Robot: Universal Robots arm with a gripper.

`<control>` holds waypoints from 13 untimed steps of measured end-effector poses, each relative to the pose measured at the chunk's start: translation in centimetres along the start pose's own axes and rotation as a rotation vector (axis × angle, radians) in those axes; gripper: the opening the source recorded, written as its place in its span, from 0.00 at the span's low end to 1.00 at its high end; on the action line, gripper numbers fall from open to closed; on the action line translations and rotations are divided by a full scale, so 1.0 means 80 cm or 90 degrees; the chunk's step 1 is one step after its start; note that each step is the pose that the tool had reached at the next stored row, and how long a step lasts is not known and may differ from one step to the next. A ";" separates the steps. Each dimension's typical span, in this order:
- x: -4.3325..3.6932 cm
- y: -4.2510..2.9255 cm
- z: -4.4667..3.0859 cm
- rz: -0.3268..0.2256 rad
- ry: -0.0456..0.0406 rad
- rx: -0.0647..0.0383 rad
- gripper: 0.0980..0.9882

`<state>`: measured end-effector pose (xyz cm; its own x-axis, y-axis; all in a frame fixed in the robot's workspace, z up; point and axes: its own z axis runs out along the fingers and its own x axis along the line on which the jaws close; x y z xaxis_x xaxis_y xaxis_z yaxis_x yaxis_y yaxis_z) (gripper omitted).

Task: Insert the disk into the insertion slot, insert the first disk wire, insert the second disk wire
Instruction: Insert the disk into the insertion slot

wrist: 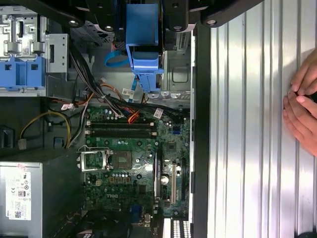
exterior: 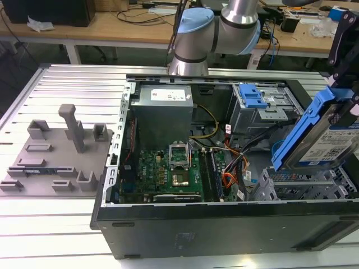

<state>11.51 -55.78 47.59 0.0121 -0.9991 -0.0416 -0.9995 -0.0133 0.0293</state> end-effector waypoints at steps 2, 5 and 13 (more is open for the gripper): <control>-0.003 -0.0004 0.0019 -0.001 0.0013 0.000 0.30; -0.003 -0.0004 0.0027 -0.002 0.0015 0.000 0.30; -0.003 -0.0005 0.0046 0.013 0.0013 0.000 0.30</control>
<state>11.53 -55.54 47.24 -0.0076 -0.9992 -0.0391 -0.9995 0.0065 0.0294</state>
